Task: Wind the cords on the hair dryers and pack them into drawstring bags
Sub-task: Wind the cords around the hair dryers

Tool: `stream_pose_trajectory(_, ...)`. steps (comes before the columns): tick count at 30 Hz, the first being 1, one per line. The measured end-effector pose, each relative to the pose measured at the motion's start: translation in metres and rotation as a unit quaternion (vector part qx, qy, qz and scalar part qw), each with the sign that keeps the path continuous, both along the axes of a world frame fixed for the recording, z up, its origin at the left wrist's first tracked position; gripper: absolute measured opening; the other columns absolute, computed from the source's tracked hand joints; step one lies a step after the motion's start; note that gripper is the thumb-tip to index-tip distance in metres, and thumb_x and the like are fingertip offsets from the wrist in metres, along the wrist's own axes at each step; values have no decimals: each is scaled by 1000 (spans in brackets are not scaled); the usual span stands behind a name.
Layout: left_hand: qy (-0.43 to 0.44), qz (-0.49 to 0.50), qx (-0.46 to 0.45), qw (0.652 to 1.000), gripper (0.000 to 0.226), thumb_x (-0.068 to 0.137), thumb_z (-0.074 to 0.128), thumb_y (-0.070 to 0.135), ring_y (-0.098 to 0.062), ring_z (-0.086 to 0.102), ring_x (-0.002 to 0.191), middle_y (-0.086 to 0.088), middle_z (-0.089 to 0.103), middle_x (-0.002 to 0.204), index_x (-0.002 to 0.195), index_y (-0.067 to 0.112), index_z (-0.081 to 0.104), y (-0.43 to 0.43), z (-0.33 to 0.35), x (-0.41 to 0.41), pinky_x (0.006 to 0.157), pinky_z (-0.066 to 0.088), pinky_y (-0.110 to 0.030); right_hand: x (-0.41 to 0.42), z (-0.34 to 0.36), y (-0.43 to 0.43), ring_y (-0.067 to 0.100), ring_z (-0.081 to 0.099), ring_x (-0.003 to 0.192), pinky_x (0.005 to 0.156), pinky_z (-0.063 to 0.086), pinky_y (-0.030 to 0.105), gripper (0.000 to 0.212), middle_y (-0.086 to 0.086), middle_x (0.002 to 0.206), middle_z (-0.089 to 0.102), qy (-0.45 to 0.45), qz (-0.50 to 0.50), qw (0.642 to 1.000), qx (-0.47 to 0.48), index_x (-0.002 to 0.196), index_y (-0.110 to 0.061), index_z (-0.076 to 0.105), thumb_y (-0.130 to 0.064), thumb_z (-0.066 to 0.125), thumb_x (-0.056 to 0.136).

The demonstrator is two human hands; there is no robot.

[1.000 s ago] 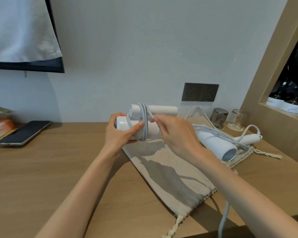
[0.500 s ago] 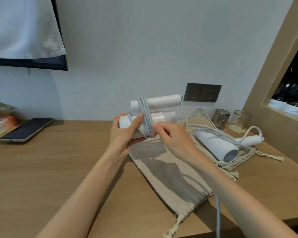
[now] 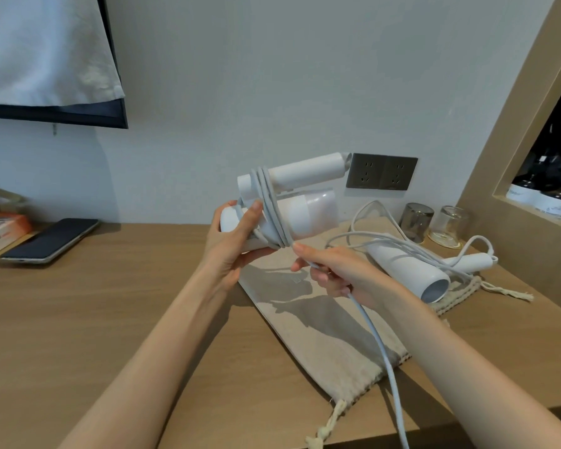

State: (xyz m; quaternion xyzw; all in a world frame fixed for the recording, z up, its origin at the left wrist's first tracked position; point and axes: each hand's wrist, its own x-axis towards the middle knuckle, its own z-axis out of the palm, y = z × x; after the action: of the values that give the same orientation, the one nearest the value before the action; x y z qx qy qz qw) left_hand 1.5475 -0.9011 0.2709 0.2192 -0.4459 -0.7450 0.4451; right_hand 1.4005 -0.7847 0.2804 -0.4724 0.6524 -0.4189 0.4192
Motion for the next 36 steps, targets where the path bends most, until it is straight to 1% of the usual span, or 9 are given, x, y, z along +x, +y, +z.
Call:
stream_pose_trajectory(4,-3,-38,-6,999,76,66,80,40,-26,64,104,-12,58,124,130,18,46,-7,-2,3,66,59,-42,-11,-2,2,9,21,44,44,16,25,44,-3,53,31,48,-62,997,9,73,-16,66,-58,71,61)
stream_pose_trajectory(8,-36,-90,-57,994,72,69,78,42,-18,68,97,-8,62,122,129,19,47,-9,-4,5,64,58,-38,-29,2,4,11,22,48,48,17,27,33,4,60,33,92,-118,988,45,83,-11,67,-40,78,72)
stream_pose_trajectory(13,-78,-168,-132,974,94,36,86,63,-15,69,94,5,70,102,114,24,52,-12,-8,10,65,58,-35,-46,18,6,12,26,52,41,21,19,15,11,80,41,116,-160,980,40,99,2,63,-8,61,88)
stream_pose_trajectory(15,-104,-181,-164,964,100,36,85,66,-16,68,98,0,68,110,120,24,51,-14,-10,12,67,57,-34,-47,24,8,11,31,54,42,24,18,3,11,78,43,106,-167,980,19,88,-2,58,-3,60,88)
stream_pose_trajectory(17,-125,-200,-196,952,105,37,85,67,-23,64,108,-7,62,122,126,25,48,-17,-12,14,76,56,-44,-49,28,10,11,39,54,40,31,15,24,6,67,50,120,-172,978,19,70,-8,58,4,53,91)
stream_pose_trajectory(21,-160,-229,-224,934,100,38,85,67,-28,60,115,-9,58,128,124,29,50,-16,-12,16,87,52,-55,-44,43,13,11,58,63,54,46,20,20,0,68,68,155,-146,977,27,68,-18,75,-11,67,85)
stream_pose_trajectory(25,-189,-223,-252,923,82,43,86,59,-23,64,105,-5,60,118,113,32,54,-15,-10,15,72,57,-40,-36,47,14,16,58,74,65,47,27,6,3,83,70,190,-125,973,35,79,-23,76,-28,73,81)
stream_pose_trajectory(32,-212,-196,-293,911,54,59,82,33,-6,66,80,2,60,99,106,28,57,-11,-8,17,60,55,-27,-18,59,6,12,42,65,58,36,26,28,1,67,54,324,-90,941,36,82,-11,77,-39,71,82)
stream_pose_trajectory(36,-226,-168,-313,907,44,73,80,11,1,63,75,5,57,99,107,23,55,-9,-7,15,57,54,-22,-10,63,7,5,37,43,44,27,15,35,-13,35,39,369,-92,925,15,54,-25,66,-43,68,84)
